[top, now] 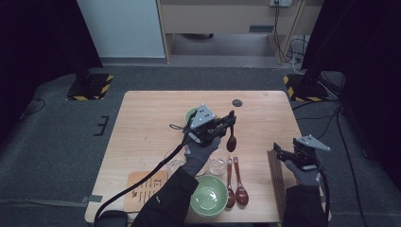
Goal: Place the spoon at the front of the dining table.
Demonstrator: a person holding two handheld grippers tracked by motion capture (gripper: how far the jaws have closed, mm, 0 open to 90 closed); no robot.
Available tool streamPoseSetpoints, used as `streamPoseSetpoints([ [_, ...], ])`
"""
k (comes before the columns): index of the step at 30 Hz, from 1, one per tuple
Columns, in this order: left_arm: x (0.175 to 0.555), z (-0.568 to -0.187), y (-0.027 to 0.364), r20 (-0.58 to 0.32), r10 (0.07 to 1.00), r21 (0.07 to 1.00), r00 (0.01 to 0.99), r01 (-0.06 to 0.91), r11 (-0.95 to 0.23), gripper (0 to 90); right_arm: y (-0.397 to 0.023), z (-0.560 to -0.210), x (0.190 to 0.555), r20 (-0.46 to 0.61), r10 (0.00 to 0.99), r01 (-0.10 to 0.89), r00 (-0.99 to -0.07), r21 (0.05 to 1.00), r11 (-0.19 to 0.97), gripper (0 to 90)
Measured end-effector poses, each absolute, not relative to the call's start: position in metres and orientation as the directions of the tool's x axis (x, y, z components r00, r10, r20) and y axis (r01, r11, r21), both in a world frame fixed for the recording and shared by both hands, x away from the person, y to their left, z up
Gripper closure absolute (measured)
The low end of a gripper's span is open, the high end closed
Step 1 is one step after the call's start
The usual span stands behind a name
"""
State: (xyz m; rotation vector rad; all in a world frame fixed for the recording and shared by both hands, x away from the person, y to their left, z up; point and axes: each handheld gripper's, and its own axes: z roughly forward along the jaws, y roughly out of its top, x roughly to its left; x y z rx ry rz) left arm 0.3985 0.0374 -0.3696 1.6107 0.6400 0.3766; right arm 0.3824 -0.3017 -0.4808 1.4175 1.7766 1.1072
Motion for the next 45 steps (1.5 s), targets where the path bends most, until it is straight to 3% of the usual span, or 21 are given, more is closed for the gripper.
streamPoseSetpoints([
  [22,0.412,-0.353,0.066,-0.095,0.663,0.988,0.743,0.15,-0.026,83.6,-0.334,-0.53,0.391,0.017,0.992,0.57,-0.126,0.82,0.058,11.8],
  [45,0.437,-0.349,0.087,-0.084,0.718,0.989,0.692,0.147,-0.027,83.6,-0.343,-0.546,0.394,-0.01,0.992,0.629,-0.127,0.772,0.088,7.9],
])
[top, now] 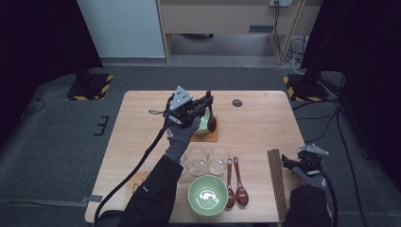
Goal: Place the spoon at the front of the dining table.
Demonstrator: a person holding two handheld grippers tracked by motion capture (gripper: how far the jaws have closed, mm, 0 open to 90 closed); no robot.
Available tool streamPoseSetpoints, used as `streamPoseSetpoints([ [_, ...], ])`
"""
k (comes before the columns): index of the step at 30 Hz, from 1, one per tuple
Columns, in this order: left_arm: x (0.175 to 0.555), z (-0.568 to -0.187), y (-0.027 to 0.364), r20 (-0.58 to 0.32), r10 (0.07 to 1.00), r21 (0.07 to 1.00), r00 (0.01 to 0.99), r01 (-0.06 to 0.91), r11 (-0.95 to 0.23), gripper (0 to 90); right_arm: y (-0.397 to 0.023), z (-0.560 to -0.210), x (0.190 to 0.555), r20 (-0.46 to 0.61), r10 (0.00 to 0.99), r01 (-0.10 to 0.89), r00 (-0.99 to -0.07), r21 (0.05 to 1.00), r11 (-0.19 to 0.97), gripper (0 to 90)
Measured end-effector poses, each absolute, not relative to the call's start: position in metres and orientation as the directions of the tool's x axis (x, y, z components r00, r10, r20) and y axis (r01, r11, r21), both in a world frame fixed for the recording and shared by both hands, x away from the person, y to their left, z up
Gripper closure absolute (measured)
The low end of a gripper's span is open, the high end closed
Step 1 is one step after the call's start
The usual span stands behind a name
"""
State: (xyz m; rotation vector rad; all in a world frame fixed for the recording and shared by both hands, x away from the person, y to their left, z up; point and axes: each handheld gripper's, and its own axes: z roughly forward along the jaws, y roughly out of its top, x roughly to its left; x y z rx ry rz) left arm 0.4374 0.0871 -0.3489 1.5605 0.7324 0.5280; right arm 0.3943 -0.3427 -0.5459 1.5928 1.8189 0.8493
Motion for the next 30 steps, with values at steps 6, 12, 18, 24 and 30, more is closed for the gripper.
streamPoseSetpoints([
  [6,0.445,-0.35,0.091,-0.093,0.728,0.988,0.679,0.153,-0.016,83.6,-0.342,-0.547,0.396,-0.016,0.99,0.642,-0.137,0.76,0.101,7.2],
  [12,0.454,-0.354,0.094,-0.088,0.74,0.987,0.667,0.161,-0.028,83.6,-0.342,-0.547,0.398,-0.012,0.99,0.657,-0.141,0.747,0.103,6.5],
  [18,0.461,-0.357,0.097,-0.091,0.748,0.985,0.658,0.169,-0.028,83.6,-0.342,-0.548,0.399,-0.002,0.99,0.673,-0.142,0.733,0.098,5.7],
  [24,0.47,-0.361,0.1,-0.091,0.761,0.983,0.642,0.179,-0.033,83.6,-0.343,-0.548,0.4,0.01,0.99,0.679,-0.142,0.728,0.09,5.4],
  [30,0.478,-0.363,0.104,-0.1,0.772,0.982,0.628,0.188,-0.026,83.6,-0.343,-0.548,0.4,0.013,0.99,0.681,-0.14,0.728,0.087,5.1],
])
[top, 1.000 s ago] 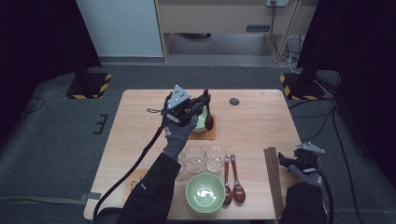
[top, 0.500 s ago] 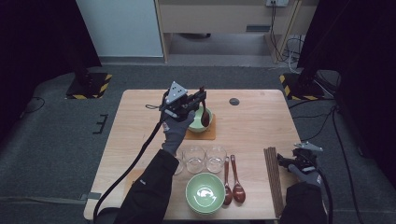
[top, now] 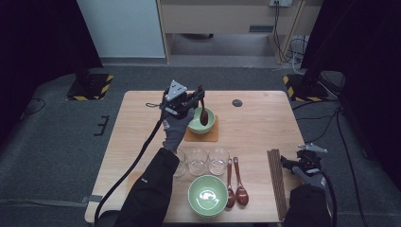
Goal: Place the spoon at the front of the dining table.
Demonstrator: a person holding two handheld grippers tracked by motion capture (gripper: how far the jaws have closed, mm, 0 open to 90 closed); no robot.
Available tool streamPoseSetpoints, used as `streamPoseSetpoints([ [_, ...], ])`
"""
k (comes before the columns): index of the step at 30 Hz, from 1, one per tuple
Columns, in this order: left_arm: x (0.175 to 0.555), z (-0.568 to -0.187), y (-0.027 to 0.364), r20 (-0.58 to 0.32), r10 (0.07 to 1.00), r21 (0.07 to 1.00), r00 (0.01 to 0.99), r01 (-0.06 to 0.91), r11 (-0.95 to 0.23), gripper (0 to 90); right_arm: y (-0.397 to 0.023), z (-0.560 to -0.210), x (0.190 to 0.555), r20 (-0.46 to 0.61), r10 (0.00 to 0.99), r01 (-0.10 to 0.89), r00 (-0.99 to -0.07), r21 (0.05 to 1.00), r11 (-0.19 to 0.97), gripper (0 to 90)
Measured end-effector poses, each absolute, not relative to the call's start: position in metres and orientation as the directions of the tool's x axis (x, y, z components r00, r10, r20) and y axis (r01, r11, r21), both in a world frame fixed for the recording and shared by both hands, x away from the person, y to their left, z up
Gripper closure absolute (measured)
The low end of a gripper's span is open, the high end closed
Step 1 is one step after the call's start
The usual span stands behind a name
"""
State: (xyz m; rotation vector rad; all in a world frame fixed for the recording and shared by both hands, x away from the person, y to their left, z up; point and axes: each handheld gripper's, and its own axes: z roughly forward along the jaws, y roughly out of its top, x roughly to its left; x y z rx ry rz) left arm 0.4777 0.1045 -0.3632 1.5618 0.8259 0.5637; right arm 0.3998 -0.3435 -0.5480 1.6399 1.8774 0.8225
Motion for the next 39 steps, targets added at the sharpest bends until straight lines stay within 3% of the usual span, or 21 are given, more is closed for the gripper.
streamPoseSetpoints([
  [39,0.516,-0.387,0.12,-0.113,0.839,0.974,0.533,0.224,-0.012,83.7,-0.343,-0.548,0.4,0.016,0.989,0.683,-0.149,0.724,0.092,3.3],
])
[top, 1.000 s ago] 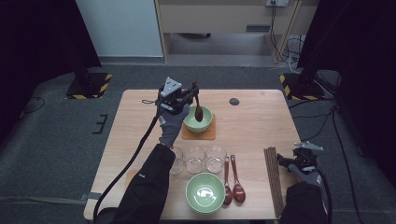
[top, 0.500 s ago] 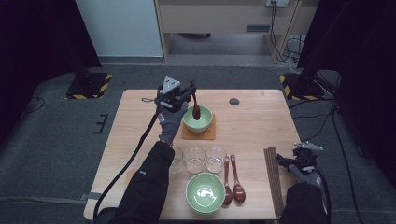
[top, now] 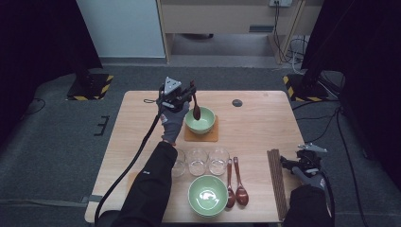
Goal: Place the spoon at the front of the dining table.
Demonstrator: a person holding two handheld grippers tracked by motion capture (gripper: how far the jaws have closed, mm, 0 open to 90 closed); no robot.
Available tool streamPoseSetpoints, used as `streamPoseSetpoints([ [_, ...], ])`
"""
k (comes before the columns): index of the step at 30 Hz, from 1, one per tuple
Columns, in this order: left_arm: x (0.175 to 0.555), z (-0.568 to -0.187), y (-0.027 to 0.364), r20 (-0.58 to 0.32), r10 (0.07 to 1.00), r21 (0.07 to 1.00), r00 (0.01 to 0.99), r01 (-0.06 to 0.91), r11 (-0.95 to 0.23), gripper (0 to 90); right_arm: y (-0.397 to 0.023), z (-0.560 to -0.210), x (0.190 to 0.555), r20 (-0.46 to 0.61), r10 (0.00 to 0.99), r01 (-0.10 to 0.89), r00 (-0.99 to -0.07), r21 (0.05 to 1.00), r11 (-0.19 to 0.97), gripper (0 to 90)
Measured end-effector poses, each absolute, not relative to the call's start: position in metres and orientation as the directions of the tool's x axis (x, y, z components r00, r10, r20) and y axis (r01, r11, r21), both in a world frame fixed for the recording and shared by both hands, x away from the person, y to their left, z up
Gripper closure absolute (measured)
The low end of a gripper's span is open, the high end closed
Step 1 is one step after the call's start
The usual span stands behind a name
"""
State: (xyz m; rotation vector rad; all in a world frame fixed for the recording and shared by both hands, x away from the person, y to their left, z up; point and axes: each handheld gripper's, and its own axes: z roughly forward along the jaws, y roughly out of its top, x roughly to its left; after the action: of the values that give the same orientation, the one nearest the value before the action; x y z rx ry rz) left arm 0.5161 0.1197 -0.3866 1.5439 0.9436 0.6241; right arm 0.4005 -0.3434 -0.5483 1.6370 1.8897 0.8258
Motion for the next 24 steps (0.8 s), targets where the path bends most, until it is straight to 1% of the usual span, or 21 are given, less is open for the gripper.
streamPoseSetpoints([
  [8,0.519,-0.399,0.114,-0.103,0.84,0.971,0.533,0.237,-0.031,83.7,-0.343,-0.548,0.401,0.015,0.989,0.683,-0.15,0.724,0.092,3.2],
  [19,0.521,-0.414,0.118,-0.128,0.842,0.968,0.523,0.25,-0.008,83.7,-0.343,-0.548,0.401,0.015,0.989,0.684,-0.15,0.724,0.093,2.9],
  [24,0.521,-0.419,0.115,-0.126,0.841,0.966,0.527,0.259,-0.017,83.6,-0.343,-0.548,0.401,0.015,0.989,0.684,-0.15,0.724,0.093,2.8],
])
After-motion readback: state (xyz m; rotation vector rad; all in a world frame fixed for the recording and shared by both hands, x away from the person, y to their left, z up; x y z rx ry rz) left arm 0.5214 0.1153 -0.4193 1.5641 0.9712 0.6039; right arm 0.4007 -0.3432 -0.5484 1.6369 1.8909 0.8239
